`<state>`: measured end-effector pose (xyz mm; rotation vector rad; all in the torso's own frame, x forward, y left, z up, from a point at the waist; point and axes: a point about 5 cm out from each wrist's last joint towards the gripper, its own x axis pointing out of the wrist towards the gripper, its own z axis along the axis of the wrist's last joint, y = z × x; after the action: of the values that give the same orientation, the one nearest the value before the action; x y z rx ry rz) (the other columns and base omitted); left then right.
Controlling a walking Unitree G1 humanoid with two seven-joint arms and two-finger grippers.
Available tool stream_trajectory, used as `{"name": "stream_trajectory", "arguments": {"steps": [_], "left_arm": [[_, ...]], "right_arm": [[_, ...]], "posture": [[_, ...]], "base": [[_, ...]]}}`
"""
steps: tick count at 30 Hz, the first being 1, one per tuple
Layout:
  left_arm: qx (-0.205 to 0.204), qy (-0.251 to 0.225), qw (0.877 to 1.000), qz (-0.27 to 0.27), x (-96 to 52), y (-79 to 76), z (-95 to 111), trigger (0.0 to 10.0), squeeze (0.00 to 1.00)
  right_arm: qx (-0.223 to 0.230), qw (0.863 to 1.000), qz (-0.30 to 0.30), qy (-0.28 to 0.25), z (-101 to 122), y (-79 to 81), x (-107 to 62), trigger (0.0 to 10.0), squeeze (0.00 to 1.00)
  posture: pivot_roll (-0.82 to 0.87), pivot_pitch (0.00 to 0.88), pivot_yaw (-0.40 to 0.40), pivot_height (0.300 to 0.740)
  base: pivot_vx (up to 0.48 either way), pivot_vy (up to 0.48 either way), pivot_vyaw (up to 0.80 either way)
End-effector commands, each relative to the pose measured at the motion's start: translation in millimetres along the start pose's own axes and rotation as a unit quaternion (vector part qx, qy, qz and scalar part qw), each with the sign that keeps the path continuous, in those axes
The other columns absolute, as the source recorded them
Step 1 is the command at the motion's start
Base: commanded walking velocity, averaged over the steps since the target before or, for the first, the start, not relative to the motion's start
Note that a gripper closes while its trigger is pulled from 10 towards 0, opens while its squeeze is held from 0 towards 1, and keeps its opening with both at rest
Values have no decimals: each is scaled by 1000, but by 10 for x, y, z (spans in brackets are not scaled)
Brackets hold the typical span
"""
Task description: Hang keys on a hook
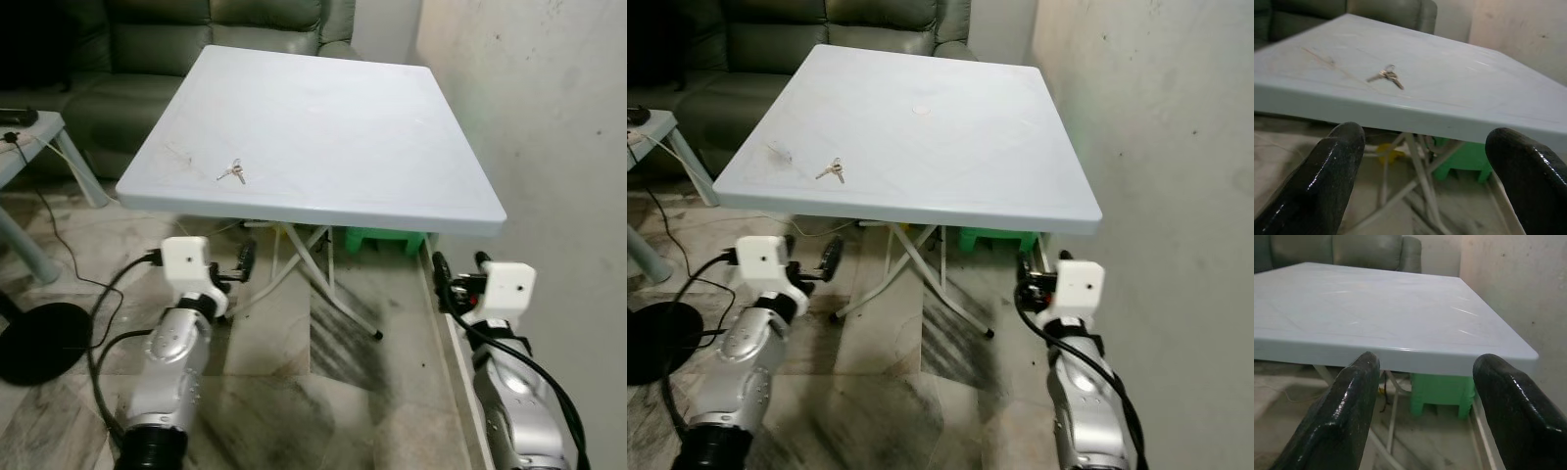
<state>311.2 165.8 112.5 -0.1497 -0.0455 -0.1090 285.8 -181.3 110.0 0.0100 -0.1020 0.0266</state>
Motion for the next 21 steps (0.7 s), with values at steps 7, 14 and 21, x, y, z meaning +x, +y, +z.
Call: {"name": "stream_trajectory", "arguments": {"steps": [7, 14, 21], "left_arm": [[-4, 2, 1000, -11, 3, -73, -13, 10000, 0], [-4, 3, 1000, -10, -5, -69, -15, 10000, 0], [-5, 4, 1000, -9, -13, -64, -18, 10000, 0]], "right_arm": [[-4, 1000, -10, -1, 16, -70, -23, 10000, 0], [-3, 1000, -11, 1, 9, -66, -36, 10000, 0], [-2, 1000, -10, 2, 4, -64, -45, 10000, 0]], "posture": [[11, 78, -35, 740], [12, 82, -34, 740], [13, 86, -34, 740]], "base": [[0, 326, 0], [0, 328, 0], [0, 327, 0]]}}
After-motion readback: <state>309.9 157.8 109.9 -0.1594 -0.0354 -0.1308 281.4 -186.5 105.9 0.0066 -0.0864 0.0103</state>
